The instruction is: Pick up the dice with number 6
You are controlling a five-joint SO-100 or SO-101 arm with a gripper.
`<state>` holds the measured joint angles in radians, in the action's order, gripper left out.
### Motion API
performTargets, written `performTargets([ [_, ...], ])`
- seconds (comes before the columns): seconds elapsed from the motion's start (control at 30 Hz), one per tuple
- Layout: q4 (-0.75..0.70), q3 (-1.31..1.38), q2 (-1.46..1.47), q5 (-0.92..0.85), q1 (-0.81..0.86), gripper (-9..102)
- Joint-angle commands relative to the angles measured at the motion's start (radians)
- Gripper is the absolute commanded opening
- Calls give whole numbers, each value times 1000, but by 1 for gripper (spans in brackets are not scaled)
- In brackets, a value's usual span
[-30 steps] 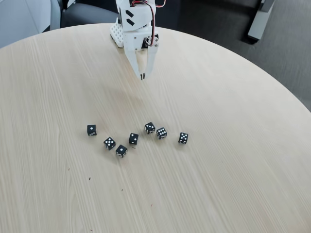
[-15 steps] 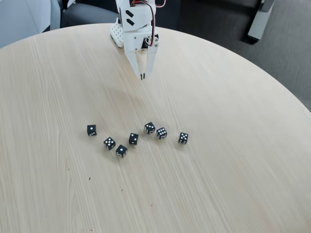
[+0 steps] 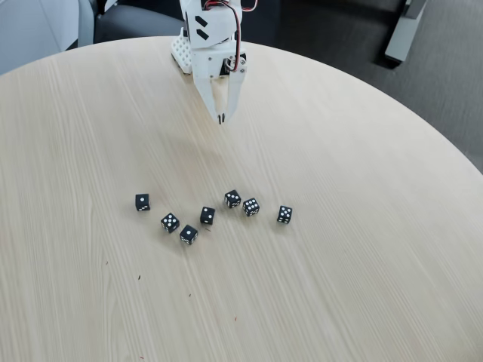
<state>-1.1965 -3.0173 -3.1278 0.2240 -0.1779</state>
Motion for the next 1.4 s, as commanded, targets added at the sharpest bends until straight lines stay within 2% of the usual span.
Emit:
performTargets([
  [0.0, 17, 6, 5, -6, -6, 0],
  [0.2, 23, 23, 48, -32, 9, 0],
  [0.37, 23, 126, 210, -6, 6, 0],
  [0.93, 6, 1091, 1230, 394, 11, 4],
  [1.37, 8, 1427, 1601, 520, 11, 6],
])
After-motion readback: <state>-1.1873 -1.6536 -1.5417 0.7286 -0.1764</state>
